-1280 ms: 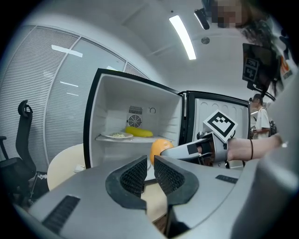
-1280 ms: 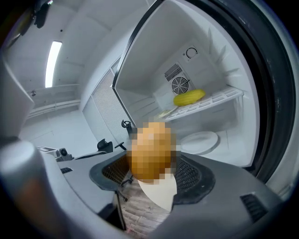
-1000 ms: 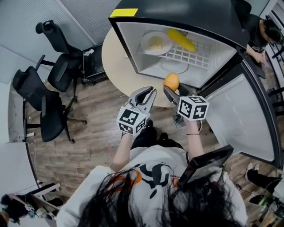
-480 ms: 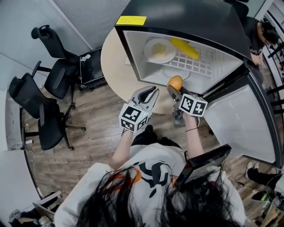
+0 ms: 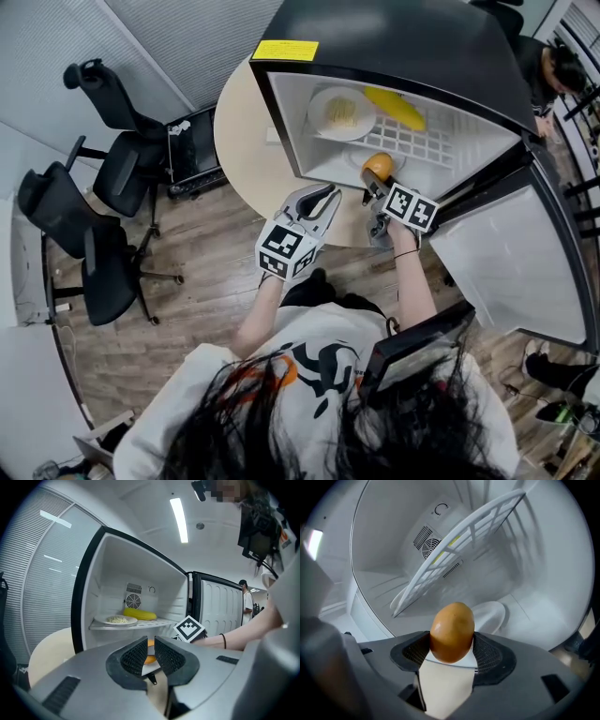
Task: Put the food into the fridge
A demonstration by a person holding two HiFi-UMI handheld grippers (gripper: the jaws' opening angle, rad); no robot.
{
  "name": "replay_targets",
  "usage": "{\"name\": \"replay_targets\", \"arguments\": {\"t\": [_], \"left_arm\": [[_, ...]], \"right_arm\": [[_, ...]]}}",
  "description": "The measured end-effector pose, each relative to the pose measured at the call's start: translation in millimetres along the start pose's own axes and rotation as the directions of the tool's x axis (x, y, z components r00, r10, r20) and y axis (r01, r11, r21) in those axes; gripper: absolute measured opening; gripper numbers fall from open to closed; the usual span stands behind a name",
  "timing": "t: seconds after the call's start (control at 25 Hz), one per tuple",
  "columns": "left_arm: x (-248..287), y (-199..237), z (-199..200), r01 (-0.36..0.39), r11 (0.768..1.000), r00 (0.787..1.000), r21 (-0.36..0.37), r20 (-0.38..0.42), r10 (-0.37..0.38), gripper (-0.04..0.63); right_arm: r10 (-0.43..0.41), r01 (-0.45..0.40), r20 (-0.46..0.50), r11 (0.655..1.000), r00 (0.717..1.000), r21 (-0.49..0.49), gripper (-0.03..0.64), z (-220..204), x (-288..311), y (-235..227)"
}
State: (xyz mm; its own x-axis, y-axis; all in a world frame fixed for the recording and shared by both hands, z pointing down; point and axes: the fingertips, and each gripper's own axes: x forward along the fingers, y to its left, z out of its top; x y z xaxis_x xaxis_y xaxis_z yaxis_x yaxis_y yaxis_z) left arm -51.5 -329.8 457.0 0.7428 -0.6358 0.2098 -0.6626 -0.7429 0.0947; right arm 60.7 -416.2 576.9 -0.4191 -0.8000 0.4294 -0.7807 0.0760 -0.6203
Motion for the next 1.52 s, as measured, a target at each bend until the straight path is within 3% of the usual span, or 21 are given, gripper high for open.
{"name": "replay_targets", "arguments": {"t": [0.56, 0.76, 1.52], "left_arm": [[0, 5, -3, 0.002, 1.000, 1.000, 0.000, -0.006, -0.002, 0.040], [2, 4, -2, 0.008, 1.000, 1.000, 0.001, -0.009, -0.008, 0.040], [8, 1, -3, -0.012, 1.000, 1.000, -0.003, -0.018, 0.012, 0.040]], "right_arm": [[-0.061, 0.061, 0.016, 0.998, 0.998, 0.003, 0.290, 10, 17, -20], [-0.057, 0.057, 0.010, 0.998, 0.998, -0.020, 0.320, 10, 15, -15], [0.014, -0.014, 0.003, 0.996, 1.000, -0.087, 0.321, 9, -1, 7]]}}
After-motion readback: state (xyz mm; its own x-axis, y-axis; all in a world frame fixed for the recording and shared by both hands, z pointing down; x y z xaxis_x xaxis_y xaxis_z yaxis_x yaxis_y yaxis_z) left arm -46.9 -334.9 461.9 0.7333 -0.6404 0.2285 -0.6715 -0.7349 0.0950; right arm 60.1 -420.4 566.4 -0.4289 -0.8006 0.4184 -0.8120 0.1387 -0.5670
